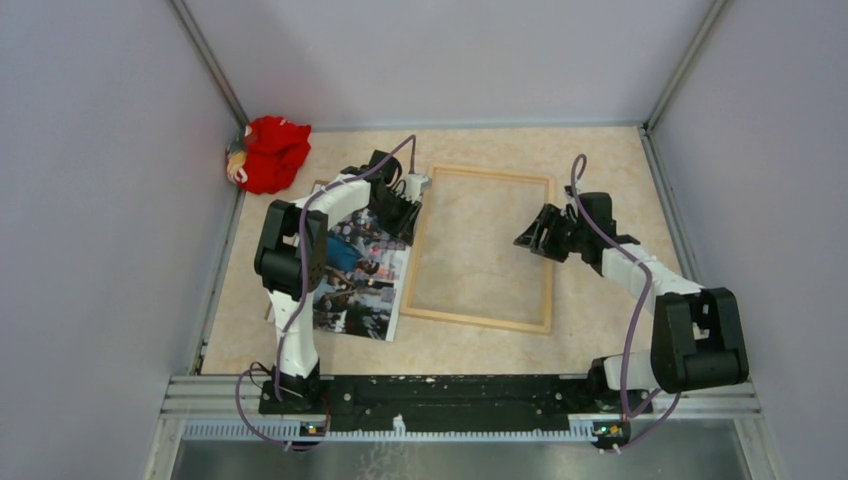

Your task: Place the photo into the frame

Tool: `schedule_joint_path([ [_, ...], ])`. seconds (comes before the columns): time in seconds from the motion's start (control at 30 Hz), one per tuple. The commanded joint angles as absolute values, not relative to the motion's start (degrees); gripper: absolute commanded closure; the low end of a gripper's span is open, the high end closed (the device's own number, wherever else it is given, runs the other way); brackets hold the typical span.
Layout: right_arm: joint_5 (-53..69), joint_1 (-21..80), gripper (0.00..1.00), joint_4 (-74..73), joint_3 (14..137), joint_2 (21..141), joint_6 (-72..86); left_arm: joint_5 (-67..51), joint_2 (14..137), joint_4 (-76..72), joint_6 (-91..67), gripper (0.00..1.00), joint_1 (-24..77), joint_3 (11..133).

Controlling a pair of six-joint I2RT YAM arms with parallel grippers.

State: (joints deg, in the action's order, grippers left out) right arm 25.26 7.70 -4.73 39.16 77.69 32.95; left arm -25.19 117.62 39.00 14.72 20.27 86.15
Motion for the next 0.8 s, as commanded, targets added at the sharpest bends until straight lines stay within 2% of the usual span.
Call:
schedule_joint_path([
  [0.0,20.9,8.0,0.39,-9.8,44.5,77.7,29.0,-24.4,118.0,38.3,15.4,0.63,20.8,85.6],
  [0.2,18.5,8.0,0.34,-12.8,45.6,78.1,27.7,-24.0,117.9,38.3,15.6,0.63,20.8,85.5],
  [0.63,15.5,8.0,0.31,-14.1,46.2,81.1,26.4,-24.3,118.1,38.3,15.4,0.63,20.8,85.5],
  [0.7,14.2,8.0,0.27,-14.4,46.5,81.3,26.0,-24.2,118.1,38.3,15.4,0.63,20.8,85.4],
  [0.77,13.1,8.0,0.15,-14.8,46.6,81.2,25.7,-24.1,118.0,38.4,15.4,0.63,20.8,85.5],
])
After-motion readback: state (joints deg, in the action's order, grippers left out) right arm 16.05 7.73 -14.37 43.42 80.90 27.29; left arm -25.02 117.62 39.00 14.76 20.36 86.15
